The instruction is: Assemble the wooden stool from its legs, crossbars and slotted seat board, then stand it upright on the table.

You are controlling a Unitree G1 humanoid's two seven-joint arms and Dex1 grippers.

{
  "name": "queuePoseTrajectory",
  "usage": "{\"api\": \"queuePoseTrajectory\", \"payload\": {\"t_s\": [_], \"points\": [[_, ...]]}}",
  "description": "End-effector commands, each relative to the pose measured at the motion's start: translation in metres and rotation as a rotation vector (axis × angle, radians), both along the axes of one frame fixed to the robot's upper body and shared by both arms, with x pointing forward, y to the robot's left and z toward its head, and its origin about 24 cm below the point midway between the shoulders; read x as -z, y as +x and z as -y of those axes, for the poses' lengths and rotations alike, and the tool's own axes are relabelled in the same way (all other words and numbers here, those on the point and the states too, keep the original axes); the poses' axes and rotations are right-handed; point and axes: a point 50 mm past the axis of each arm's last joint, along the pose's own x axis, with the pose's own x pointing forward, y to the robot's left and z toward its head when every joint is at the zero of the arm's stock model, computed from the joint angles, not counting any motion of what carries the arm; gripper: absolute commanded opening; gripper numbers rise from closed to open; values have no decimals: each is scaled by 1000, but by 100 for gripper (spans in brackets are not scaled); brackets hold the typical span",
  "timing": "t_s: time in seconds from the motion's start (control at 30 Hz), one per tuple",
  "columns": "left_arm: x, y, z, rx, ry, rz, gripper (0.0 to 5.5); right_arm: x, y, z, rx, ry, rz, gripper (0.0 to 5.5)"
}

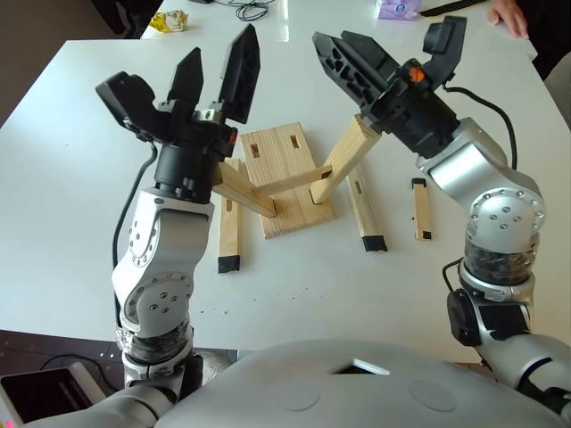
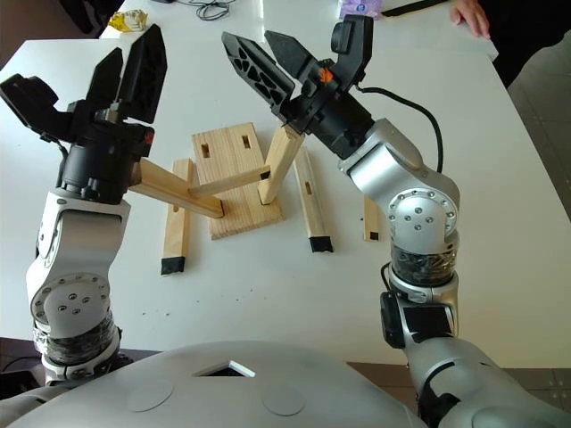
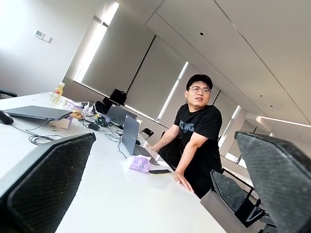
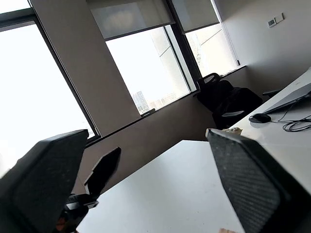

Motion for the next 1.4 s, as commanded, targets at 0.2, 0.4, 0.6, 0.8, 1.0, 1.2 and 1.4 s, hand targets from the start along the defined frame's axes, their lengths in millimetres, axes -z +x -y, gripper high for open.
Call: {"api": "queuePoseTrajectory", "payload": {"t_s": [0.2,0.4,0.6,0.8,1.0,1.2,1.4], "points": [[-60,-1,-26,-17,-197,220,531,-41,7,38,76,161,123,447],[-14,-4,-74,-76,-13,67,531,21,55,86,367,-285,33,447],[26,-8,-159,-77,356,-174,498,81,43,112,475,-568,-11,416],[131,-76,-146,545,882,-650,414,113,21,91,364,-722,37,332],[112,-63,-128,719,903,-512,391,106,21,72,144,-738,138,303],[92,-43,-90,794,831,-317,391,96,39,47,-61,-685,217,303],[109,-45,-55,919,803,-288,391,92,59,33,-234,-682,274,303]]}}
